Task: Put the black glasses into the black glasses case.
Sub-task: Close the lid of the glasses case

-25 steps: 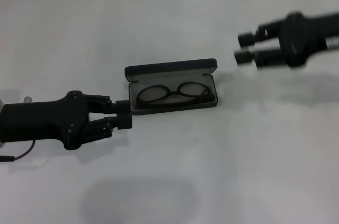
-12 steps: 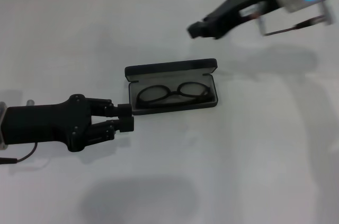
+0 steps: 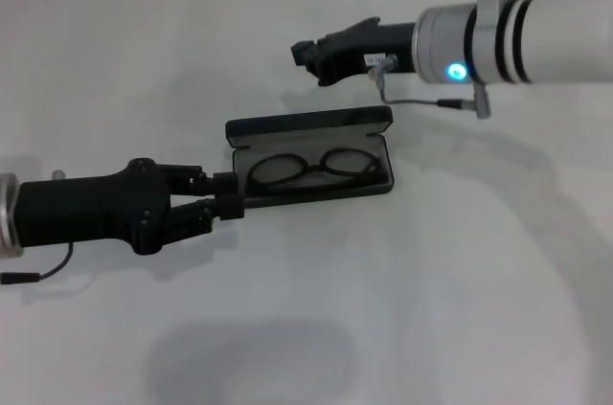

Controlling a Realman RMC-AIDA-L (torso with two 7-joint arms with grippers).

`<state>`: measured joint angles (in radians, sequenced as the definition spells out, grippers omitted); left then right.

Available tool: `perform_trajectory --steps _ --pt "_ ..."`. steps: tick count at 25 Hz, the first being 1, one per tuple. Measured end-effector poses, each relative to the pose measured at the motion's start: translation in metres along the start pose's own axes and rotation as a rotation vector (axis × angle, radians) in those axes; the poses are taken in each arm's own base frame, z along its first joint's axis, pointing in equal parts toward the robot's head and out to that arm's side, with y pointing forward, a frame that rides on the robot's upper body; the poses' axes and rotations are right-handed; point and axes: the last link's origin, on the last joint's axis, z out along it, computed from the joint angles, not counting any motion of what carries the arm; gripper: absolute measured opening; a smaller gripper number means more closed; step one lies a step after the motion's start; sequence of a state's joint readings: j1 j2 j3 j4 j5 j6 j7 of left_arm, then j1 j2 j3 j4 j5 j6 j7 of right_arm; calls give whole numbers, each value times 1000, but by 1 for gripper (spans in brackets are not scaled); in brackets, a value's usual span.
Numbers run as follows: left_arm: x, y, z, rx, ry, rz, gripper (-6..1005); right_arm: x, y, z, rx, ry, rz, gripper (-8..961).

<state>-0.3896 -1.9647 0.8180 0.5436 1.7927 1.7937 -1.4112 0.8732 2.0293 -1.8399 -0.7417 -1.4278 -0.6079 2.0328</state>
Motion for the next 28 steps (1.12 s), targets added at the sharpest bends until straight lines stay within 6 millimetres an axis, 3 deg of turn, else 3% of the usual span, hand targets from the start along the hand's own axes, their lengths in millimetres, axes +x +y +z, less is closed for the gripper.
perform_trajectory --steps 5,28 --pt "2 -1 4 0 4 3 333 15 -2 4 15 0 41 -2" --pt "5 -5 13 2 0 17 340 50 8 8 10 71 20 -1"
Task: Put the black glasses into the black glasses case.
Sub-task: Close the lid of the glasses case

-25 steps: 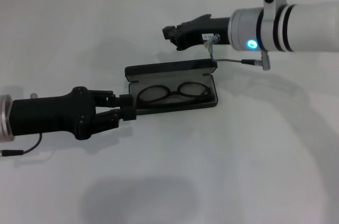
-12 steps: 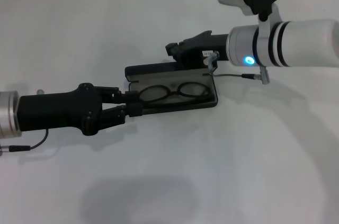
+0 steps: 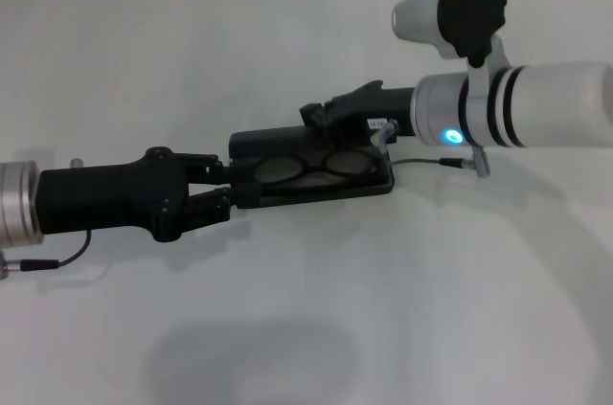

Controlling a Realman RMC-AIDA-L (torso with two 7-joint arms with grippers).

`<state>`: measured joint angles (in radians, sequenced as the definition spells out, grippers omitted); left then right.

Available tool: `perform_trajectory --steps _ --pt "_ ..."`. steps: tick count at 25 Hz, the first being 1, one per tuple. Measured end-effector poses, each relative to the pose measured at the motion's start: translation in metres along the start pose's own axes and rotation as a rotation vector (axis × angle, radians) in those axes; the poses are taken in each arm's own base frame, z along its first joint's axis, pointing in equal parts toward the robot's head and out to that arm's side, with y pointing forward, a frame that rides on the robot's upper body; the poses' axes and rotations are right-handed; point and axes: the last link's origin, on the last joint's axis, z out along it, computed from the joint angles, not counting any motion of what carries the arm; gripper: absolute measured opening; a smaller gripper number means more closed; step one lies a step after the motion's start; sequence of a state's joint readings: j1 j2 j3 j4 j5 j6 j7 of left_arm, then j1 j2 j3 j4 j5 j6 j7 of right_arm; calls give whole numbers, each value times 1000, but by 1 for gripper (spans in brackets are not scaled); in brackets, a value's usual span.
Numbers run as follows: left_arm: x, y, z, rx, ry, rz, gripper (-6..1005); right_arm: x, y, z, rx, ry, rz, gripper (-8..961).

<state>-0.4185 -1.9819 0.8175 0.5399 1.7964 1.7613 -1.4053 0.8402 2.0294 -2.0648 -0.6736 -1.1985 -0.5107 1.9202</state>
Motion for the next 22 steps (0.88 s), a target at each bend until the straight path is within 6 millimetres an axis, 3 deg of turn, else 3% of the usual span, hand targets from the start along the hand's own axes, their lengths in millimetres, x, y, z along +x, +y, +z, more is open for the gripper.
perform_trajectory --steps 22 --pt "5 -4 3 10 2 11 346 33 17 -2 -19 -64 -100 -2"
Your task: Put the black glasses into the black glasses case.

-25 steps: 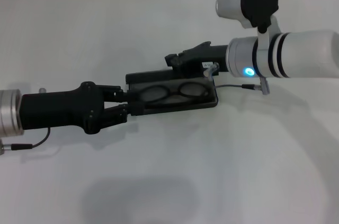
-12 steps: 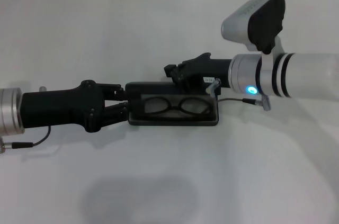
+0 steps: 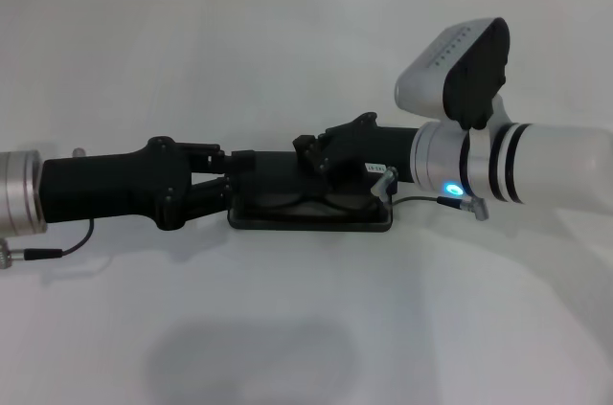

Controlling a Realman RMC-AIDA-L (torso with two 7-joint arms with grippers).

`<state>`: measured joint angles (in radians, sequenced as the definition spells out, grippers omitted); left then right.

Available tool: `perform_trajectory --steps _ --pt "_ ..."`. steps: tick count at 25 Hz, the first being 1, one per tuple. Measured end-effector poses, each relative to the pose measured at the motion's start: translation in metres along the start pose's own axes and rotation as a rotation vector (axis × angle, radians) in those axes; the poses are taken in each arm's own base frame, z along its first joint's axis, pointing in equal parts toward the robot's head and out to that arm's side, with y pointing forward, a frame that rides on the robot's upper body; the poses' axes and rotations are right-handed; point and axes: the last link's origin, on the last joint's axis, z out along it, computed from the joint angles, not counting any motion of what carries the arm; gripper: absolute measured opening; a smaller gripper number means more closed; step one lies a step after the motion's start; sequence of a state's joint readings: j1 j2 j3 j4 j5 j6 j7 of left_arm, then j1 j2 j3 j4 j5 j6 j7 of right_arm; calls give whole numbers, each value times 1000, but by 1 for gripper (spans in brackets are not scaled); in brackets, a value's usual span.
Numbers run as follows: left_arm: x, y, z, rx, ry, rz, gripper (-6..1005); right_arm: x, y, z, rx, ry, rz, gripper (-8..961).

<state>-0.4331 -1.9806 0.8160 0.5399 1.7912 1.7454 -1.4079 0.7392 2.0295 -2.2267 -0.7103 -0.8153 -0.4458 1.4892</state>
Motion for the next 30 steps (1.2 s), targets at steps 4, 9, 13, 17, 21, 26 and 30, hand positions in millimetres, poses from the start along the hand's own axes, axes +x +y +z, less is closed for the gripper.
perform_trajectory --steps 4,9,13,17,21,26,30 --pt "1 0 0 0 3 3 347 5 1 -1 16 7 -32 -2" --pt "3 -1 1 -2 1 10 349 9 4 -2 26 6 -75 -2" --pt "4 -2 1 -2 1 12 350 11 5 -2 32 9 -94 -1" --pt "4 -2 2 -1 1 12 351 13 6 -3 30 8 -96 -1" --pt "4 -2 2 0 1 13 352 14 7 -6 32 -11 -83 -1" --pt "4 -3 -3 18 23 10 354 -4 -10 -26 17 -162 -3 -2" --pt "6 -3 -5 22 38 3 355 -13 -48 -66 -12 -344 129 -1"
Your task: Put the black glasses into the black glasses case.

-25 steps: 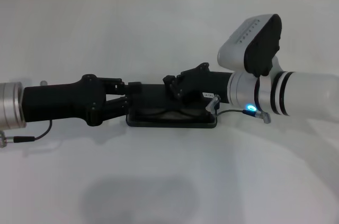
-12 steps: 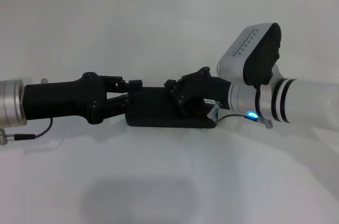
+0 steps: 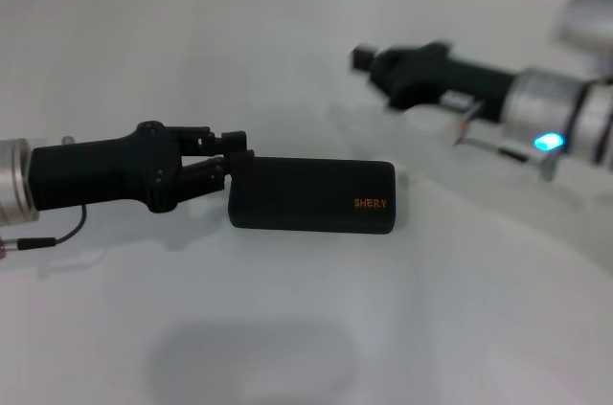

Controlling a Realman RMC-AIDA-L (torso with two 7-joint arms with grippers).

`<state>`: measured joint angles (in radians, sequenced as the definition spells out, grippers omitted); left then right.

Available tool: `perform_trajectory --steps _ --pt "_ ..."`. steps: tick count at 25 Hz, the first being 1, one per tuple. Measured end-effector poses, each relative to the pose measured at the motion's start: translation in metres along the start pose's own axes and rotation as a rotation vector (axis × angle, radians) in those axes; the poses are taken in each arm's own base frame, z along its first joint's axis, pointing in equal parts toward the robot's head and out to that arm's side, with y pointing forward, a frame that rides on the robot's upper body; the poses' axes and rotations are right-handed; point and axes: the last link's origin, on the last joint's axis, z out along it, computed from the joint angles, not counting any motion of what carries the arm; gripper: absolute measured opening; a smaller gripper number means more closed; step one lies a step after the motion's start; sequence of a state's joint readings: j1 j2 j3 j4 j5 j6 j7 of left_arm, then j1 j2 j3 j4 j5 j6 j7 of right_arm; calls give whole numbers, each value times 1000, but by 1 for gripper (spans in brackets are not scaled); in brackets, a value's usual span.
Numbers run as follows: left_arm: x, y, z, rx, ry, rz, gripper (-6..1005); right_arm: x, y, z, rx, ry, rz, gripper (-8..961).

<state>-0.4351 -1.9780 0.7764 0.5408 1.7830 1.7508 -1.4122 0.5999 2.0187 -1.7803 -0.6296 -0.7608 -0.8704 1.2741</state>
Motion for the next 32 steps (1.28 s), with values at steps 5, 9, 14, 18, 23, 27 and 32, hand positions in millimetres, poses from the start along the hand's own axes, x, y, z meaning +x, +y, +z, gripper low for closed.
perform_trajectory --steps 5,9,14,18,23,27,32 --pt "4 -2 -4 13 21 -42 356 -16 -17 -33 -36 -90 16 85" --pt "9 -3 -8 23 40 -95 358 -23 -24 -68 -106 -79 -46 209" --pt "10 2 -21 20 48 -66 359 -29 -11 -128 -378 9 -152 388" --pt "6 9 -32 21 45 -1 637 -28 2 -168 -524 40 -178 478" --pt "-5 20 -42 4 49 75 807 -20 10 -177 -559 43 -165 591" --pt "-8 26 -43 -22 54 74 868 -15 14 -172 -567 37 -161 735" --pt "-8 29 -43 -40 59 74 864 -12 16 -167 -567 34 -164 815"
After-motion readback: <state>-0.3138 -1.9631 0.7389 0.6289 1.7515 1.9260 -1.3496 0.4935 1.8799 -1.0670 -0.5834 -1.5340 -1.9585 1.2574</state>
